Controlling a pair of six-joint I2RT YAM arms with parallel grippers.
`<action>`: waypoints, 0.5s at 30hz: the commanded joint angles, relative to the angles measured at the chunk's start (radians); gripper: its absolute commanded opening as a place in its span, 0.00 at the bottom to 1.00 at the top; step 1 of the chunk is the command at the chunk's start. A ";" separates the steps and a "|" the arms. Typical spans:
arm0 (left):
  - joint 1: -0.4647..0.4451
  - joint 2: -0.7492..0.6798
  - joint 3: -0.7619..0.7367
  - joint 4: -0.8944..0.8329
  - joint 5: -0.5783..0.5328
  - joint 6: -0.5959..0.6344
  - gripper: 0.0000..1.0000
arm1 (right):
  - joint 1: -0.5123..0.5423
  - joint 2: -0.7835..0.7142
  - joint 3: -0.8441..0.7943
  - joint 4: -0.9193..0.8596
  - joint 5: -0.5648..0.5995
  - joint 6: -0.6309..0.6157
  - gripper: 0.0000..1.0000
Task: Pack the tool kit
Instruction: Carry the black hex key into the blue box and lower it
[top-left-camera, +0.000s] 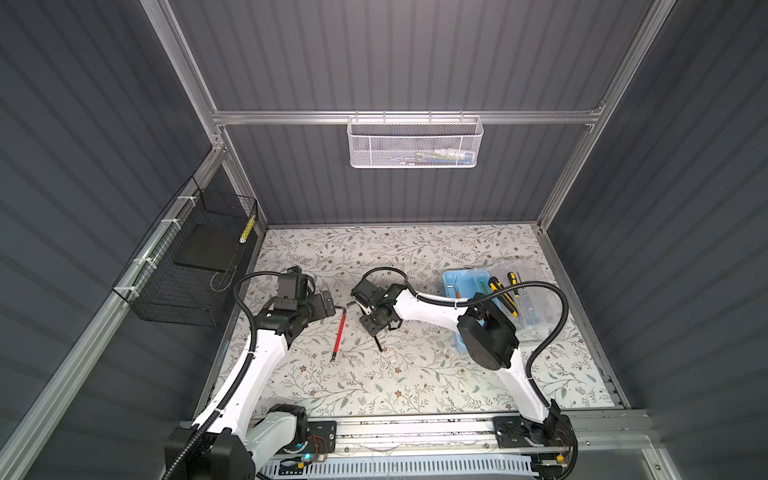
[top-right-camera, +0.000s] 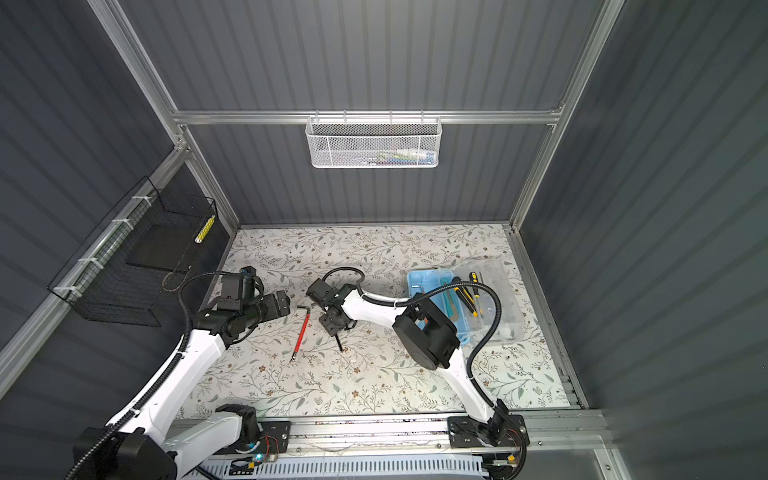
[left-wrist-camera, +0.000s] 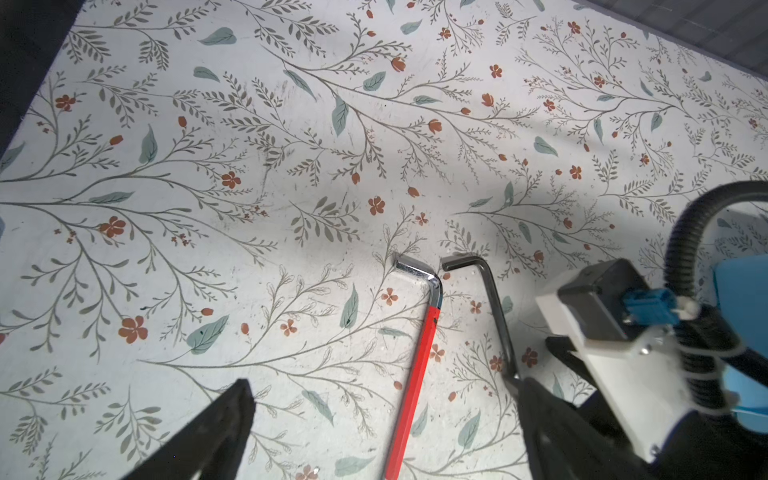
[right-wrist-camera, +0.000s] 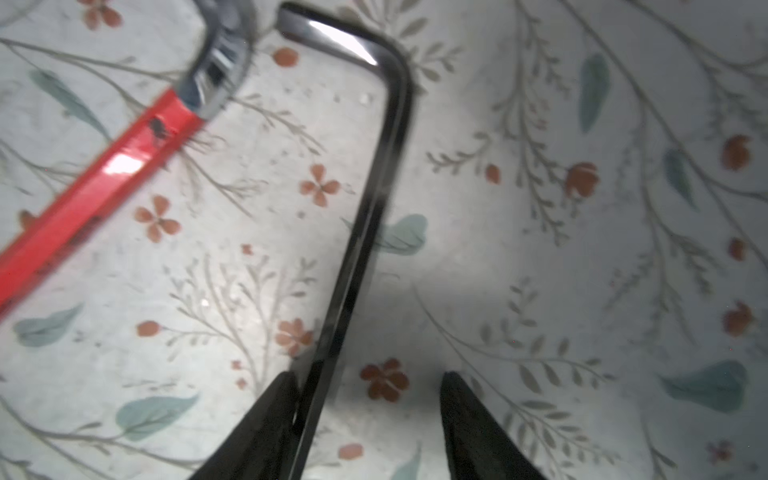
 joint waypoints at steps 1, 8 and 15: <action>0.008 0.006 0.010 0.012 0.007 0.001 0.99 | -0.015 0.038 -0.012 -0.080 0.048 -0.039 0.56; 0.008 0.007 0.020 0.001 0.014 0.008 0.99 | -0.015 0.064 -0.022 0.019 -0.107 0.076 0.52; 0.008 0.007 0.024 0.004 0.017 0.010 1.00 | -0.018 0.071 -0.021 0.022 -0.087 0.130 0.40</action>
